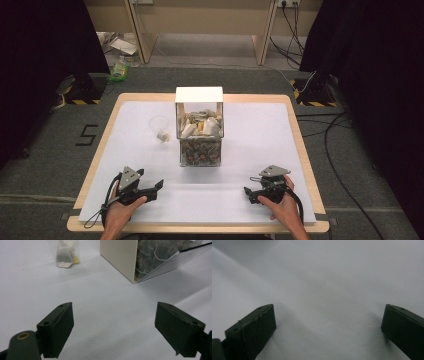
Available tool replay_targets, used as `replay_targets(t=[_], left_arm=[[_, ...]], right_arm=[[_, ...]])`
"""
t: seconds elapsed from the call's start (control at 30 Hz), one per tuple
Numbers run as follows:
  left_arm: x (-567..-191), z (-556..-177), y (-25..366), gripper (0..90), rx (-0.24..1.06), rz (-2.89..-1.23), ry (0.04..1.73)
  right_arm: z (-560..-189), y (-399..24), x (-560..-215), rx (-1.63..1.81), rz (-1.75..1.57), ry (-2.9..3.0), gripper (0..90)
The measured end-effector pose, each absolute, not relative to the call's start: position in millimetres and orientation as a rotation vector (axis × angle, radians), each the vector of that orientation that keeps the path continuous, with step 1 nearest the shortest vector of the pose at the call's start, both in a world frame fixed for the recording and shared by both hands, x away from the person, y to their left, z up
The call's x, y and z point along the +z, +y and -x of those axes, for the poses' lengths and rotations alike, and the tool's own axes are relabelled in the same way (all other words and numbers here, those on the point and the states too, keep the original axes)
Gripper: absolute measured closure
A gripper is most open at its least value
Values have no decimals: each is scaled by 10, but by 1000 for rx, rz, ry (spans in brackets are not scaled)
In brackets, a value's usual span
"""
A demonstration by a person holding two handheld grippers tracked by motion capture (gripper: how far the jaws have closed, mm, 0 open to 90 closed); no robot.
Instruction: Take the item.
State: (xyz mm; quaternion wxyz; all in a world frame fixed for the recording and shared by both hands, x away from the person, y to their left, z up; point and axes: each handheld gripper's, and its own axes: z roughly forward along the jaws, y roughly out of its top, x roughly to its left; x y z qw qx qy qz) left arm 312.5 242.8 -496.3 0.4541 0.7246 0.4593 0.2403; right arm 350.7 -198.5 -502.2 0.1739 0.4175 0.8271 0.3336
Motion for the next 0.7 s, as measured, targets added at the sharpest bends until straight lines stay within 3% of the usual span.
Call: replay_targets(t=[0.7], left_arm=[[-5105,-2914,2415,150,639,-1781,1118]], right_arm=[[-3507,-1985,-5022,946,-1184,2345,3]])
